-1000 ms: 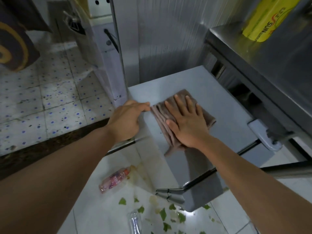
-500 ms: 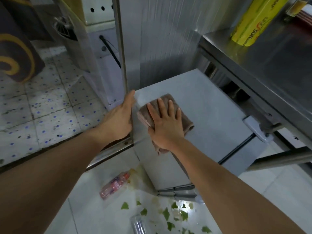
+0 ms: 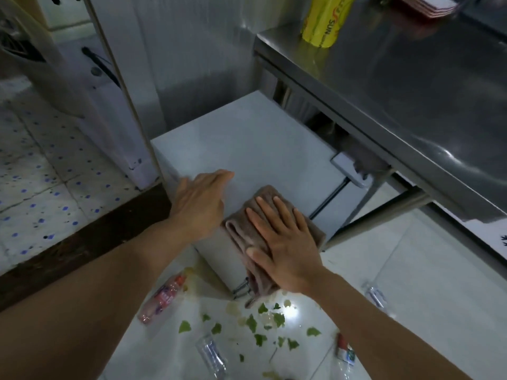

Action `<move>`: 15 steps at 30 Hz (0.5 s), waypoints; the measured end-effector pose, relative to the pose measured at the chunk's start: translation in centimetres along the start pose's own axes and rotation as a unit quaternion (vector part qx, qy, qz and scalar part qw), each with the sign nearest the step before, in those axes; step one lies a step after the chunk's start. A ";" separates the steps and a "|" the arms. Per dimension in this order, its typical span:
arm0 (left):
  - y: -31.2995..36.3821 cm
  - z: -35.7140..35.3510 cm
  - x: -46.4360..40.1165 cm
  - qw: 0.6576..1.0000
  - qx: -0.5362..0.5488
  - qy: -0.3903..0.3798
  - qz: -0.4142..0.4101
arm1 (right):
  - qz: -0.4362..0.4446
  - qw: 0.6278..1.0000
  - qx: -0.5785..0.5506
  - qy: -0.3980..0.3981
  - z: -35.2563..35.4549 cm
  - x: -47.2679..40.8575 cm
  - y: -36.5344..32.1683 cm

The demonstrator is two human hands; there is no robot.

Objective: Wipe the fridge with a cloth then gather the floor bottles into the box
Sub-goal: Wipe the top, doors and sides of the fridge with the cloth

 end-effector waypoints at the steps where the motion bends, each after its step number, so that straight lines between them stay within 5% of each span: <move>1: 0.3 -0.2 -0.1 1.000 -0.005 0.008 0.003 | -0.020 1.000 0.000 0.009 0.2 -0.9 1.8; 8: 1.3 -0.2 0.3 0.997 -0.012 0.080 -0.004 | -0.121 0.990 0.034 0.062 1.3 -6.8 14.3; 15: 2.0 -0.3 0.5 0.998 -0.017 0.047 0.037 | -0.104 0.994 0.011 0.041 0.7 -3.0 6.8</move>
Point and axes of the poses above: each hand's wrist, its own x-axis away from the middle knuckle, its own z-axis out of the back of the hand, y = z × x, the point moved 6 cm from there along -x, towards the middle knuckle, and after that the axes turned 7 degrees about y, right-handed, at the moved point
